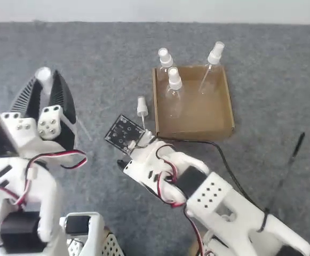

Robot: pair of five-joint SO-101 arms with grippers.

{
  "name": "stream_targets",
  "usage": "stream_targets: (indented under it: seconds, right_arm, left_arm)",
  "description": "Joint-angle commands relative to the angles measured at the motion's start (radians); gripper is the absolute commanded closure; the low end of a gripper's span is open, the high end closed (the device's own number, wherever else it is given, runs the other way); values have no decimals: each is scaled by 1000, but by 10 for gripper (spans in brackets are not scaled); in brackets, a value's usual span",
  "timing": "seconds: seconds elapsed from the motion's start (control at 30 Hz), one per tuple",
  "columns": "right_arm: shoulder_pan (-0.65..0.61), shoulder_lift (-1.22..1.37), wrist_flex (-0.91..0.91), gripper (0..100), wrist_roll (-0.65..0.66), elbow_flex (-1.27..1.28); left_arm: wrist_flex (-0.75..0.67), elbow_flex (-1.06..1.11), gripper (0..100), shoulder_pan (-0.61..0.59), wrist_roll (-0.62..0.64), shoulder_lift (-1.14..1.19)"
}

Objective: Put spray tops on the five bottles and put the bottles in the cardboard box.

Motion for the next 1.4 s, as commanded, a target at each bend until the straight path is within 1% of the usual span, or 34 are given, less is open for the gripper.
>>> stream_targets:
  seconds: [0.0, 0.13, 0.3, 0.37, 0.63, 0.8, 1.0, 1.07, 1.2, 1.37]
  right_arm:
    - [-7, -130, -102, 993, -12, 60]
    - [-7, -217, -242, 993, -25, 193]
    - [-7, -255, -355, 993, -132, 296]
    - [-7, -257, -360, 993, -133, 302]
    - [-4, -263, -363, 993, -132, 302]
    - [-2, -263, -358, 993, -130, 304]
    - [-2, -259, -358, 993, -130, 304]
    - [-2, -257, -358, 993, -130, 304]
    - [-2, -257, -358, 993, -130, 304]
    - [-2, -257, -358, 993, -130, 304]
  left_arm:
    - [-106, 27, 988, 2, 57, -6]
    - [-143, 48, 988, 5, 83, -6]
    - [-135, 94, 988, 110, 83, -6]
    - [-133, 114, 988, 141, 80, -6]
    - [-141, 263, 988, 157, 81, -9]
    - [-143, 252, 988, 149, 78, -17]
    - [-143, 96, 988, 115, 55, -6]
    - [-146, 73, 988, 117, 60, -5]
    - [-167, 94, 988, 118, 60, -5]
    - [-230, 200, 988, 137, 57, -5]
